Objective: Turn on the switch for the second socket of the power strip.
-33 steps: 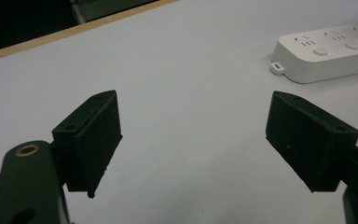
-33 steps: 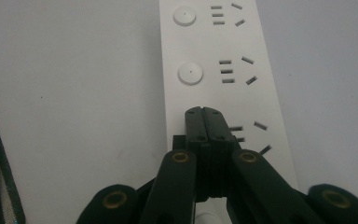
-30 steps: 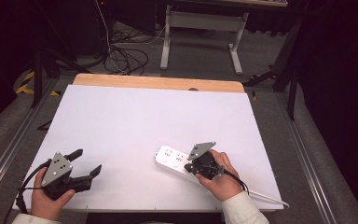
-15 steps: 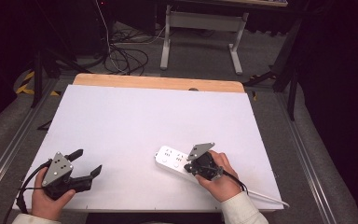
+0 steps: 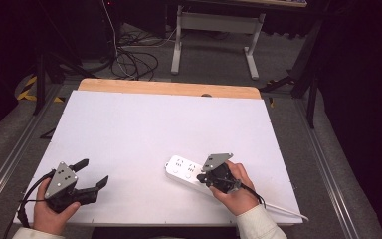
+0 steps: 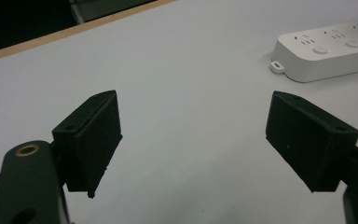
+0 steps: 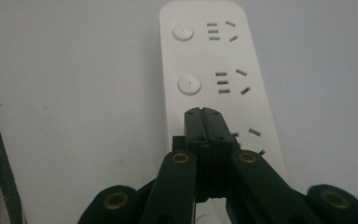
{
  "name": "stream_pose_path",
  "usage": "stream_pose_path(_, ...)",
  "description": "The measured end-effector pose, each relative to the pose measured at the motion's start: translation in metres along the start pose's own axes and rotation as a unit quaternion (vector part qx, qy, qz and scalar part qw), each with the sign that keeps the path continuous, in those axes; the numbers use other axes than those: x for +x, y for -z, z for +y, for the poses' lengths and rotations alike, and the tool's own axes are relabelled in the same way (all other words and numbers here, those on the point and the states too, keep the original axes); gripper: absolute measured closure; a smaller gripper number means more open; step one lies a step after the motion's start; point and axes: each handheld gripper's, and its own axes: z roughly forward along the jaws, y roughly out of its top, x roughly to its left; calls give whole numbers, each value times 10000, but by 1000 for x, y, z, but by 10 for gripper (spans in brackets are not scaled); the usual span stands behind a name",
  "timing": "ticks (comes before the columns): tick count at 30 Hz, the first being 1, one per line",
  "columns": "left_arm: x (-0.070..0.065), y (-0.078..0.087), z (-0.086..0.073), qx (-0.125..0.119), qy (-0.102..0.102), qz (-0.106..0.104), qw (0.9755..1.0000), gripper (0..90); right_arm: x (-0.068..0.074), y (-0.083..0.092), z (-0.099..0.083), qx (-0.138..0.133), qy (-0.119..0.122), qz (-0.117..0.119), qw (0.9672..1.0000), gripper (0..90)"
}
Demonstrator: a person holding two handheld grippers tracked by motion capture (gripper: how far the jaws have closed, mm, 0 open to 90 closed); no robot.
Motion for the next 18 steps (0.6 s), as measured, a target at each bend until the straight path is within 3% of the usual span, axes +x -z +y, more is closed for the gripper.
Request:
stream_pose_path(7, -1, 0, 0, -16, -1, 10, 10000, 186, 1, 16, 2, -444, -37, -203, 9988, 900)
stream_pose_path(18, 0, 0, 0, -16, -10, 25, 10000, 186, -1, 34, 1, -1107, -191, -76, 9936, 900)
